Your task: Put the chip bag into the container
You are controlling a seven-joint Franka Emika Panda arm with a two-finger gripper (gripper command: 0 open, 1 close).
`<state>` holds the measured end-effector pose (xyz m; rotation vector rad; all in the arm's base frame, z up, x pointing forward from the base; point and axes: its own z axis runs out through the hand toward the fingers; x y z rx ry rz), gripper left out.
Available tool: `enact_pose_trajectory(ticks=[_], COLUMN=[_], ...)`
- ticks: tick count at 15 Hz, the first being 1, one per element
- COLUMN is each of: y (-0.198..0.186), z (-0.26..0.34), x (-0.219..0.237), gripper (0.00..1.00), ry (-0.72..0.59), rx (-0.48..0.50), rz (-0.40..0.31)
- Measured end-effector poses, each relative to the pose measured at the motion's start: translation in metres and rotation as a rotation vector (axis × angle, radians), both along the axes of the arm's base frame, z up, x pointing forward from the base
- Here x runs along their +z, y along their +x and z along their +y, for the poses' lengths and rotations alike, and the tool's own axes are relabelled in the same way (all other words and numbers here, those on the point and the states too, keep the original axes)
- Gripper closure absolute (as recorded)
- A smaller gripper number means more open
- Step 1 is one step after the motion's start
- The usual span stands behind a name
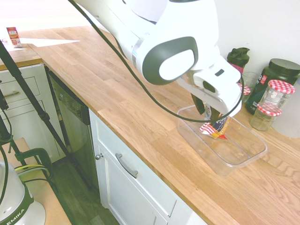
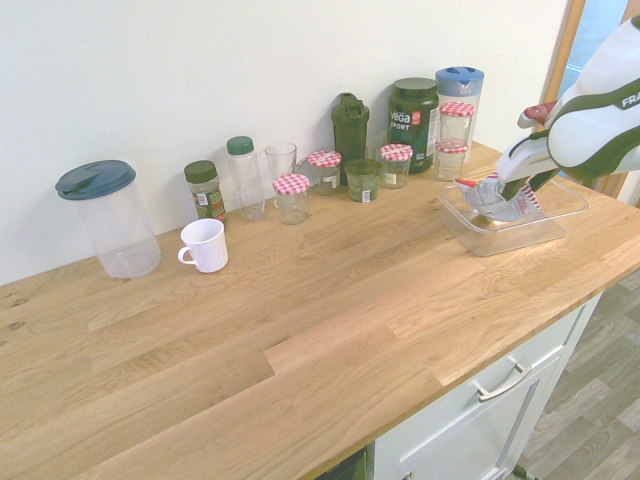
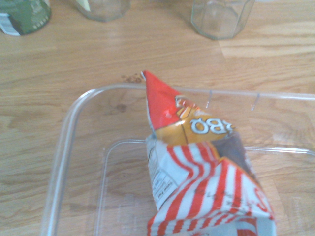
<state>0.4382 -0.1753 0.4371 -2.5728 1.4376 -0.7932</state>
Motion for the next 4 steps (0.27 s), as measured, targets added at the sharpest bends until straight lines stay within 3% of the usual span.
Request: enact_pose_trajectory(ticks=[4], y=[-0.03], z=[0.01], x=[0.031], gripper=[0.0], ry=[0.012], rx=[0.006], rz=[-0.038])
